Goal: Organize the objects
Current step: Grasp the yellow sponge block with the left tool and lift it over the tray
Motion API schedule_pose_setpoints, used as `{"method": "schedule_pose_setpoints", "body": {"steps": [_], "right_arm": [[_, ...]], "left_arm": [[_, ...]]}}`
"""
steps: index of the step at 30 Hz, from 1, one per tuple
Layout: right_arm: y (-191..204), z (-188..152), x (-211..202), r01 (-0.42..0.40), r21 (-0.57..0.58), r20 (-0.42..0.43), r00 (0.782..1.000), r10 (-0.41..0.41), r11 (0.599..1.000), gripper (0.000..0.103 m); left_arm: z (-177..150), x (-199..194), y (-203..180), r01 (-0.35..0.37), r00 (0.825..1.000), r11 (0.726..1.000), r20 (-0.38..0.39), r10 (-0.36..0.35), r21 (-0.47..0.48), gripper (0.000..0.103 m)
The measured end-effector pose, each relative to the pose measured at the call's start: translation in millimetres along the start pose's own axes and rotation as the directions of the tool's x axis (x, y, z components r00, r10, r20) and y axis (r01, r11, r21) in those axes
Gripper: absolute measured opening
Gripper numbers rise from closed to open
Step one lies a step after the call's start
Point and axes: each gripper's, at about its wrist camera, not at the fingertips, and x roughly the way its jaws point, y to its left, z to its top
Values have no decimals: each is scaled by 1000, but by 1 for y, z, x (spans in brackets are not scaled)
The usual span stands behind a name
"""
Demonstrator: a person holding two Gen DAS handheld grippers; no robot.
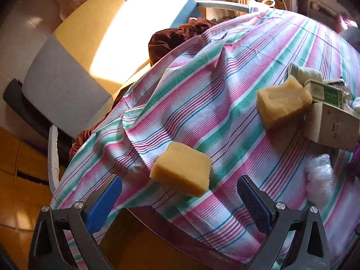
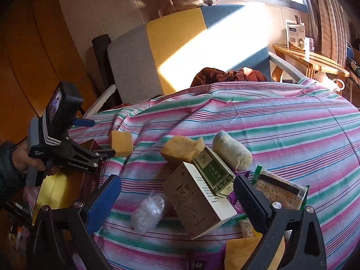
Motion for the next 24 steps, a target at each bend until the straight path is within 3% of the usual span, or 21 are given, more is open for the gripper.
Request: {"method": "schedule_pose_setpoints", "body": {"steps": [4,8,9,10,12,19,24], "right_arm": [[5,-1,1,-20,-16,-10,1000,20,1000,102],[7,-1,3,-28,-24,-20,999,27,999,102],[8,-1,4,-28,-26,-24,999,28,999,102],[8,-2,5,-29,-28,-28,999,28,999,102],[9,-3,6,-29,-34,-37,999,28,999,102],[9,-8,18,-45,-44,-94,995,41,998,102],[22,-14,27,-105,-105,-151,985,88,989,97]], "left_arm": [[8,18,-7,-31,999,995,-21,33,93,103],[8,35,-8,-39,998,991,-42,45,126,103],[8,38,-8,-40,998,991,-44,46,129,99],[7,41,-8,-36,998,991,-47,42,126,85],[5,44,-7,-18,998,995,-56,24,99,63],[-11,11,0,8,998,998,57,-5,-65,60],[-36,-40,3,82,986,970,158,-46,-228,60]]}}
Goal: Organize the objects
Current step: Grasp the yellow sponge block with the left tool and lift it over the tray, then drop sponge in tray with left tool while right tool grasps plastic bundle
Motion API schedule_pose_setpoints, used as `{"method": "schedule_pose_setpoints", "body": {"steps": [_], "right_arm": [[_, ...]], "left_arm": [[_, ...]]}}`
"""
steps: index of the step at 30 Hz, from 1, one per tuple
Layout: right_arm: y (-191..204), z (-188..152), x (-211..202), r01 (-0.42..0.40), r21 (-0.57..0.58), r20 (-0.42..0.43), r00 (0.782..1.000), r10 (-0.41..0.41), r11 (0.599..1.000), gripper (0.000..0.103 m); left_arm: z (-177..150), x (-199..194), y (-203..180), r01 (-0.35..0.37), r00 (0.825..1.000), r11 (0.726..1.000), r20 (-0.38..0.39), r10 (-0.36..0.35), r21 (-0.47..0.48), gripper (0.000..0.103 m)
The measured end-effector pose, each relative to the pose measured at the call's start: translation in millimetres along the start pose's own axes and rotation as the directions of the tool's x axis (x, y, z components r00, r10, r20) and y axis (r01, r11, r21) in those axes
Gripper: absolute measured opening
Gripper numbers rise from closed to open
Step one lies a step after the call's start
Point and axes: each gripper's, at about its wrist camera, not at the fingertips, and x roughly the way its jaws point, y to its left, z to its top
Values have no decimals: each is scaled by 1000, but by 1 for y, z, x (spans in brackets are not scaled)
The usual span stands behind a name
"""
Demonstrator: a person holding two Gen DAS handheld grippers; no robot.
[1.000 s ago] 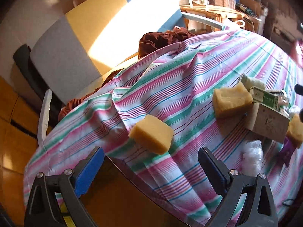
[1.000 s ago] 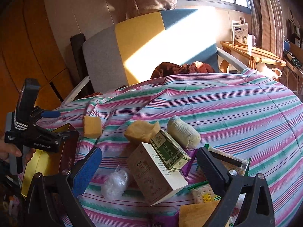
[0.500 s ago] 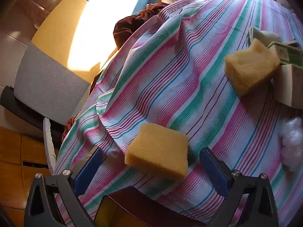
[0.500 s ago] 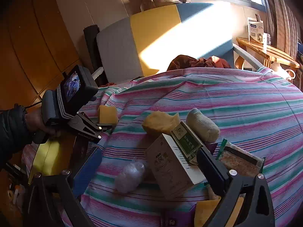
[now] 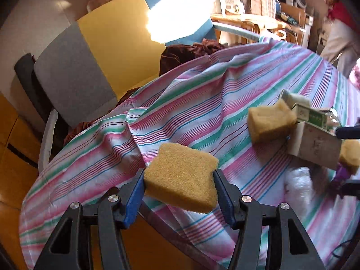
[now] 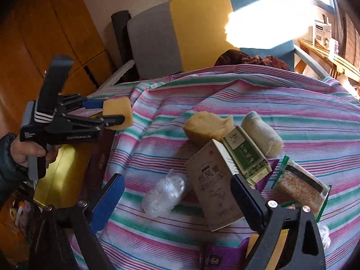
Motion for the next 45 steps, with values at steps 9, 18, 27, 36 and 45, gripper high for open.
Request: {"method": "schedule_pose_setpoints", "body": {"steps": [9,18,27,36,45], "right_arm": [[21,-17,41,-38,-75,-172,985,24,996,91],[8,-22,70,-39,96,-211,976,59,995,75],[22,-26,62,28,-21,-185,982,-31,999,37],[41,-33,67,34,-114,-185,981,-55,993,37],[44,-31,72,29,-142,-184,981,-55,990,37]], "left_arm": [[-64,-77,32,48,995,943,96,-17,-328,61],[-155,-131,59,-1,994,855,93,58,-519,62],[-224,-142,105,-128,987,718,-16,162,-684,61],[-213,-105,152,-191,977,664,-77,197,-723,62],[-192,-45,195,-301,953,663,-181,244,-686,63]]}}
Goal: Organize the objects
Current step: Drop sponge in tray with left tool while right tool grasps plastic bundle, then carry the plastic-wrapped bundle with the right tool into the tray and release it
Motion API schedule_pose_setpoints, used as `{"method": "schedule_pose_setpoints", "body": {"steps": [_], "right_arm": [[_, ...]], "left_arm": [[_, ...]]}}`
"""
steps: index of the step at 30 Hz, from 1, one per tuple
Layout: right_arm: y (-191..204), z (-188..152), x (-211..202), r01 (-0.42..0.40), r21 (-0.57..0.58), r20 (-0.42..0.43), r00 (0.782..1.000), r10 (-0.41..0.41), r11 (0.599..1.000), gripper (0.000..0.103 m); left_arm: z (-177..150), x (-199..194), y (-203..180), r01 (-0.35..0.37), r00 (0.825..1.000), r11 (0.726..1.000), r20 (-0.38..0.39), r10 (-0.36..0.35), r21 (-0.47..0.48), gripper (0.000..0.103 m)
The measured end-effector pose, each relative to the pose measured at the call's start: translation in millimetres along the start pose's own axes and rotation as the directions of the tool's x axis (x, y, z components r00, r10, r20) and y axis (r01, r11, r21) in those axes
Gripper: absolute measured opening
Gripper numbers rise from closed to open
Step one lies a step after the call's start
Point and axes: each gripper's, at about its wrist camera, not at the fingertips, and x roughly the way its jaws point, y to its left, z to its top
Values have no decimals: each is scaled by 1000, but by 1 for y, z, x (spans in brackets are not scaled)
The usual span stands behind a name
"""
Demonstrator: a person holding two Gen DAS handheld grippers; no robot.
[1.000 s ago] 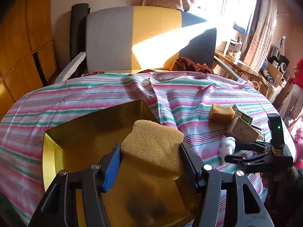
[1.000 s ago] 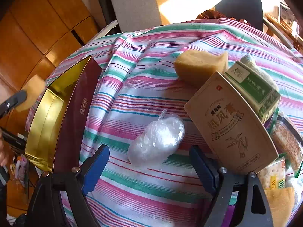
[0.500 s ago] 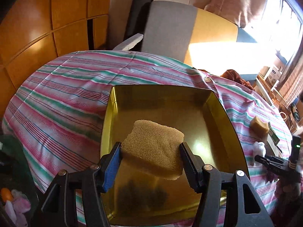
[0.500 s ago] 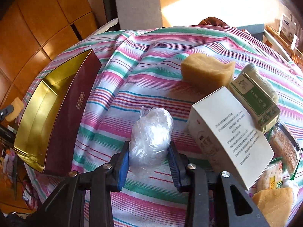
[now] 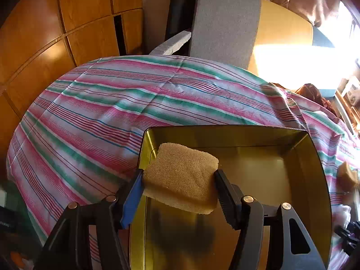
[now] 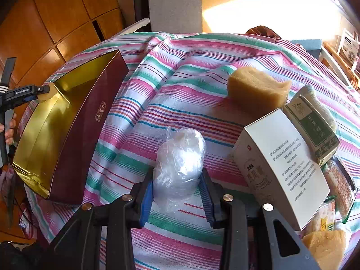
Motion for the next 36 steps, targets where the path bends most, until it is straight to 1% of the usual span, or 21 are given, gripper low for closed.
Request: {"method": "schedule_pose_setpoints", "body": {"steps": [3,7,11,13,15,17,18,22,26,28,31,33,36], "right_arm": [[1,0,1,3,-11,-1,1000,-3,1000,37],[0,1,2,5,-13,-3,1000,-5,1000,37],[0,1,2,11,-16,-5,1000,-11,1000,37],[-1,0,3,15,-16,-8,1000,-15,1000,37],[-1,0,3,22,-17,-10,1000,-23,1000,37],[-2,0,4,24,-16,-11,1000,-24,1000,37],[-2,0,4,25,-15,-11,1000,-25,1000,37],[-1,0,4,33,-24,-9,999,-33,999,37],[0,-1,3,39,-32,-7,999,-39,999,37],[1,-1,2,44,-37,-6,999,-44,998,37],[1,-1,-1,51,-35,2,999,-51,998,37],[2,0,-6,48,-25,16,999,-48,999,37],[7,1,-13,59,-27,34,998,-58,998,37]], "left_arm": [[8,17,-2,-36,999,999,-14,36,21,64],[13,30,-7,-59,998,997,-27,60,52,67],[11,36,-13,-87,996,993,-28,90,84,68],[9,38,-15,-94,995,991,-34,97,91,71],[8,38,-18,-112,993,988,-27,116,110,71],[7,36,-19,-111,993,987,-26,115,115,72],[6,33,-19,-106,994,988,-24,110,116,75],[2,17,-18,-96,995,988,-5,97,125,77],[-9,-14,-12,-85,996,991,47,81,107,79],[-18,-30,-7,-88,994,991,67,82,98,81],[-35,-54,3,-65,995,996,85,60,59,82],[-48,-67,7,-66,993,997,96,62,38,82],[-68,-86,13,-44,992,999,118,43,5,82]]}}
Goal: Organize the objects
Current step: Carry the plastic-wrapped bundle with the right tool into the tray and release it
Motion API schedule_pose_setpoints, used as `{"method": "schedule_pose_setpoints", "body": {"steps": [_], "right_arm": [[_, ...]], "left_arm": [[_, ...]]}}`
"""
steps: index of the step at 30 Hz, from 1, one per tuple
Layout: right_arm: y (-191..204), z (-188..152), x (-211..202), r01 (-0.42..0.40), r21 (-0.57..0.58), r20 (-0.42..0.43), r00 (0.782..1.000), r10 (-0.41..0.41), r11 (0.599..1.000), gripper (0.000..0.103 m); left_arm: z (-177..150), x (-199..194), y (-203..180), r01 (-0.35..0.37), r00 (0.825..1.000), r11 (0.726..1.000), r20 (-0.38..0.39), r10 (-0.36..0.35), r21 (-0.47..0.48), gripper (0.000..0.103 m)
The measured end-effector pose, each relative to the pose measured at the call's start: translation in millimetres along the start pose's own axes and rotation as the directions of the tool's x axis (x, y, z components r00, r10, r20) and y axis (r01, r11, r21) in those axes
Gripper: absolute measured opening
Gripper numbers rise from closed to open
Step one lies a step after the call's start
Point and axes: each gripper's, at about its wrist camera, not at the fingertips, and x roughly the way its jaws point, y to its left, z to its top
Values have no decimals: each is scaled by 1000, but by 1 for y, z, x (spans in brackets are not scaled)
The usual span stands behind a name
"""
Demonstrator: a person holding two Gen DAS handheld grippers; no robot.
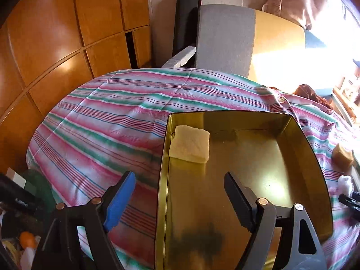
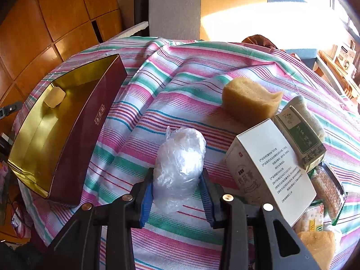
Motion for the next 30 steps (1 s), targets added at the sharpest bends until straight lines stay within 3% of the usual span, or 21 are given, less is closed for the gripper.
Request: {"method": "schedule_pose_setpoints", "body": {"steps": [7,14,23,30], "right_arm": [[21,6,-18,-10,20,41,999,9,1000,37],[88,32,-38,-100,-58,91,990,105,993,37],[192,60,-4,-223,-152,-19,975,222,963,37],[254,85,37,-271,-172,-109,961,255,947,37]], "left_arm": [[-32,-36,6,-3,999,1000,48,3,-19,85],[-53,-52,16,22,998,999,61,-19,-44,86],[-66,-54,40,31,998,995,53,-25,-97,88],[-74,-47,61,21,999,991,39,-16,-130,88]]}}
